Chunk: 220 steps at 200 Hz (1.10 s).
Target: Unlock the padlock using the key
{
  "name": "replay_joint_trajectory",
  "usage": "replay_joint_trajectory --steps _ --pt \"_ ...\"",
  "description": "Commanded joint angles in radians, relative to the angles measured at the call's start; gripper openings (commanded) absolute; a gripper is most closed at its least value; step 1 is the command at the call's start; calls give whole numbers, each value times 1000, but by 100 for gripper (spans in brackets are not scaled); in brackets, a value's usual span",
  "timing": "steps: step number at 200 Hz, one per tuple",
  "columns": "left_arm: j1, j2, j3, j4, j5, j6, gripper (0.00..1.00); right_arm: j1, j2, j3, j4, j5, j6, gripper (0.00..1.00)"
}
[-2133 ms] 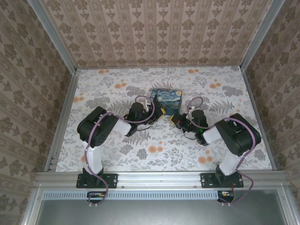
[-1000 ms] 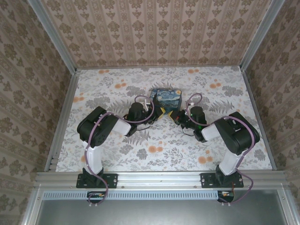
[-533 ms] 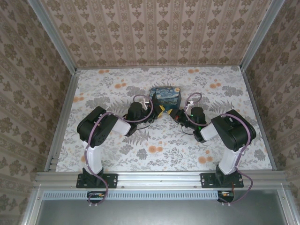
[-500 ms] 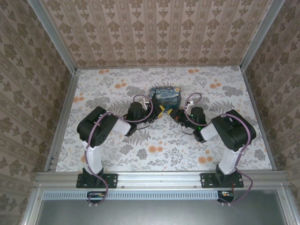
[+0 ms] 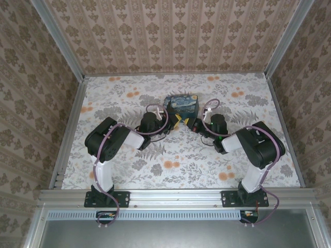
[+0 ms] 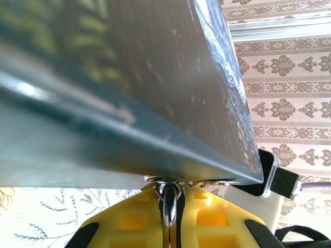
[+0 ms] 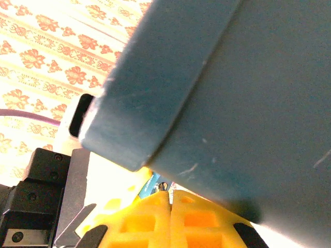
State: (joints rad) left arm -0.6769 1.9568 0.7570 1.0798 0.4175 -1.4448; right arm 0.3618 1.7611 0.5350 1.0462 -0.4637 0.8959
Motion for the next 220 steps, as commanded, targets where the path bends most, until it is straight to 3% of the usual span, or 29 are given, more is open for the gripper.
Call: replay_joint_trajectory --steps 1,45,76,115,159,193,220 --pt "-50 22 27 46 124 -19 0 40 -45 68 10 -73 -63 0" --pt "-65 46 43 81 119 -57 0 45 73 90 210 -64 237 0" --pt "-70 44 43 95 119 -79 0 42 121 120 244 -63 341 0" --pt "-69 37 40 91 122 -81 0 37 65 148 35 -82 169 0" --pt "-64 27 34 73 137 -73 0 36 -48 156 -237 -35 -171 0" --pt "-59 -10 43 23 165 -52 0 37 -93 115 -220 -12 -315 0" --pt "-61 -30 54 -12 177 -42 0 38 -85 110 -148 -34 -233 0"
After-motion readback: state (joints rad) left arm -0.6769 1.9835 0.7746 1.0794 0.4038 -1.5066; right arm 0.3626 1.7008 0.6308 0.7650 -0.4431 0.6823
